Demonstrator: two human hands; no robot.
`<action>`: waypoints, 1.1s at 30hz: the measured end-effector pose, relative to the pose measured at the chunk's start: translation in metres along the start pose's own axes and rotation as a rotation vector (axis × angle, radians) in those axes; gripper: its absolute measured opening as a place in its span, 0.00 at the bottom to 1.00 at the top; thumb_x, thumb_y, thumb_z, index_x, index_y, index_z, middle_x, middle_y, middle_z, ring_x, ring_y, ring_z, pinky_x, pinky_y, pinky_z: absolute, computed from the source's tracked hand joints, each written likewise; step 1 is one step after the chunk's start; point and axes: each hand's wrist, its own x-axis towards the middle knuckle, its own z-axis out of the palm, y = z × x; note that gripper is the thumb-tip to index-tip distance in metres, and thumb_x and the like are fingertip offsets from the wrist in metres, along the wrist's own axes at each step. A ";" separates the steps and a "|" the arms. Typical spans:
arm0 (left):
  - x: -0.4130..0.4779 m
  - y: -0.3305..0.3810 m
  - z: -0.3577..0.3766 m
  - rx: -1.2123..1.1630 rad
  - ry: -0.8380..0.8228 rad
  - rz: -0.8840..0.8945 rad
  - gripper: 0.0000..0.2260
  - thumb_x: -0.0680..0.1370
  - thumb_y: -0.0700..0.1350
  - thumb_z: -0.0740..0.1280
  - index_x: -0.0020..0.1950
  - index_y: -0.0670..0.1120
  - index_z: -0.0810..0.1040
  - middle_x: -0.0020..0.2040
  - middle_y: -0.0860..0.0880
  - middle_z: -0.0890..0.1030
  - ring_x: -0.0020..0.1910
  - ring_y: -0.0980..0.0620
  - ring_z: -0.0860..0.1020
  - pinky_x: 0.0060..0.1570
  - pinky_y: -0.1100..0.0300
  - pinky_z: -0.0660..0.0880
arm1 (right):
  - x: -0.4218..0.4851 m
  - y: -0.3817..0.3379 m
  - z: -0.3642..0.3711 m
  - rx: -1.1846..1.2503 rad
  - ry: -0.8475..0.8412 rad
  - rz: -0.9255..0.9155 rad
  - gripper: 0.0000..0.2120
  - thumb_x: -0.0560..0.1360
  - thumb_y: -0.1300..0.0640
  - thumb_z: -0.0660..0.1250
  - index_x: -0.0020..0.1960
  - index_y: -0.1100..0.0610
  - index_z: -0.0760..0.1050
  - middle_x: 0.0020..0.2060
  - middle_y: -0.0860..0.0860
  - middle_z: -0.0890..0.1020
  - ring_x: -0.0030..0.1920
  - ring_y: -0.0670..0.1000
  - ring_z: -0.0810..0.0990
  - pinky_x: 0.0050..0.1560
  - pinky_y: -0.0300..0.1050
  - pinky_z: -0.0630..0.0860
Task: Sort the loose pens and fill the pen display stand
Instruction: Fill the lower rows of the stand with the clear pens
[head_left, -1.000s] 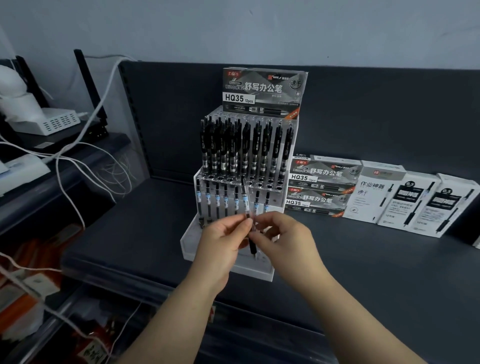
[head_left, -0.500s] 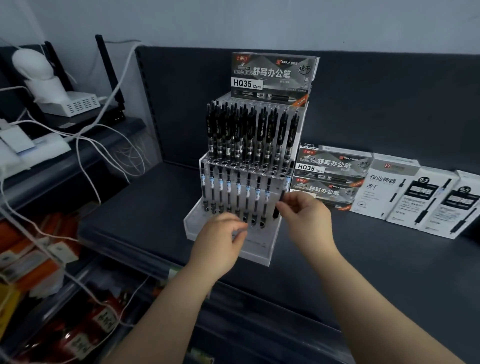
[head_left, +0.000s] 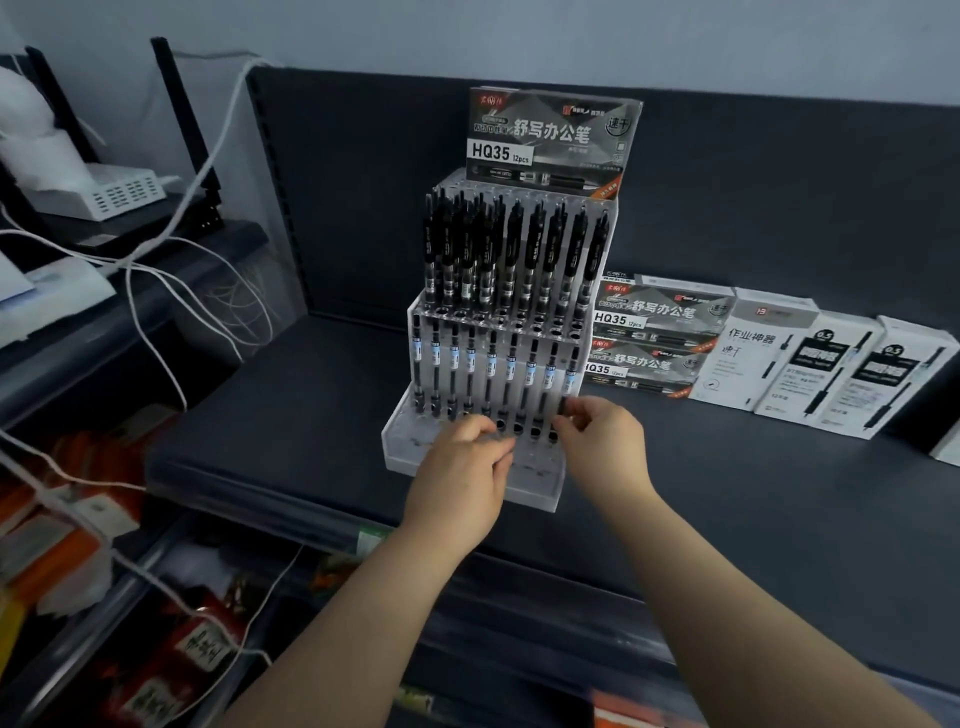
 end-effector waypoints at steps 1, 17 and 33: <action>0.000 -0.001 -0.001 -0.003 -0.010 0.007 0.11 0.79 0.43 0.64 0.59 0.44 0.81 0.58 0.46 0.77 0.58 0.48 0.74 0.54 0.58 0.73 | 0.000 -0.002 0.001 -0.007 0.007 0.007 0.06 0.76 0.60 0.64 0.48 0.56 0.79 0.30 0.44 0.75 0.32 0.42 0.73 0.33 0.38 0.68; 0.003 0.026 -0.025 -0.051 -0.095 -0.021 0.20 0.80 0.50 0.61 0.71 0.47 0.69 0.66 0.49 0.70 0.66 0.49 0.66 0.64 0.57 0.65 | -0.047 0.017 -0.052 -0.264 0.014 0.051 0.22 0.77 0.48 0.63 0.67 0.55 0.67 0.60 0.51 0.75 0.60 0.51 0.71 0.57 0.43 0.68; -0.041 0.356 0.111 0.063 -0.446 0.396 0.29 0.80 0.58 0.57 0.77 0.55 0.50 0.79 0.50 0.46 0.77 0.48 0.45 0.73 0.47 0.43 | -0.182 0.201 -0.331 -0.677 0.160 0.180 0.35 0.76 0.38 0.56 0.76 0.51 0.46 0.76 0.48 0.54 0.76 0.54 0.46 0.75 0.51 0.47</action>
